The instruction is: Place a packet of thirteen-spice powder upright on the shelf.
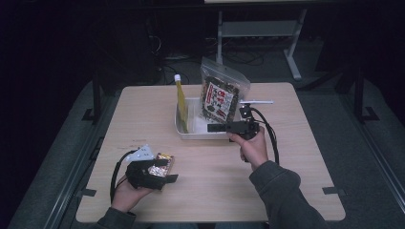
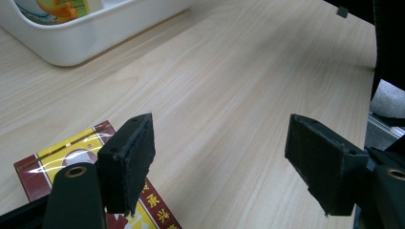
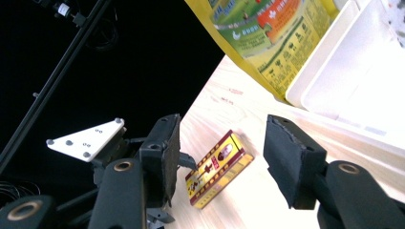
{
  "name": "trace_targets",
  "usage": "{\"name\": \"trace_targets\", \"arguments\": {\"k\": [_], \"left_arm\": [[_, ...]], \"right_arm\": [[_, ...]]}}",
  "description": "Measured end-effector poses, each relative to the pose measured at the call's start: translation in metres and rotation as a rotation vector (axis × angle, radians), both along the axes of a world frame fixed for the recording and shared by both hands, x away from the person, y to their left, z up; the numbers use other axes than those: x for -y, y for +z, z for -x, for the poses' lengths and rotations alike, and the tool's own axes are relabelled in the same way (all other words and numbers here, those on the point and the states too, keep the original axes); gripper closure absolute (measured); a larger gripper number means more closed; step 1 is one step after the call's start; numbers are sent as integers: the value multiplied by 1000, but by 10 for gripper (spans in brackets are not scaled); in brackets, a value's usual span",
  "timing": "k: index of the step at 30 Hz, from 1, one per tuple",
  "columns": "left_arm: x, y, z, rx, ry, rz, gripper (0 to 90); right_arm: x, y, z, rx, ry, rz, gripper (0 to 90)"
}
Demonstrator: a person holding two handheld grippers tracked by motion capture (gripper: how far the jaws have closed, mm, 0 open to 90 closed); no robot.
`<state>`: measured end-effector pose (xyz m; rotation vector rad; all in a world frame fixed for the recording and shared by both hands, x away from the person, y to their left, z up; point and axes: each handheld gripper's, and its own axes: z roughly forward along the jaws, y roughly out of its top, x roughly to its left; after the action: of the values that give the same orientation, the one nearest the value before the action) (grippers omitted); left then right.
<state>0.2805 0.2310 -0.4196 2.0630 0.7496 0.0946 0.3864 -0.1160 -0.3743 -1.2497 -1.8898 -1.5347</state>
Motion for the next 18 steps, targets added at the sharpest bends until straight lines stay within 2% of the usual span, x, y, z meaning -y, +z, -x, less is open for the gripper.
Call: {"name": "trace_targets", "arguments": {"k": [18], "left_arm": [[-5,-3,5,8,57,-26,205]], "right_arm": [[10,-21,18,-19,26,4,426]]}}
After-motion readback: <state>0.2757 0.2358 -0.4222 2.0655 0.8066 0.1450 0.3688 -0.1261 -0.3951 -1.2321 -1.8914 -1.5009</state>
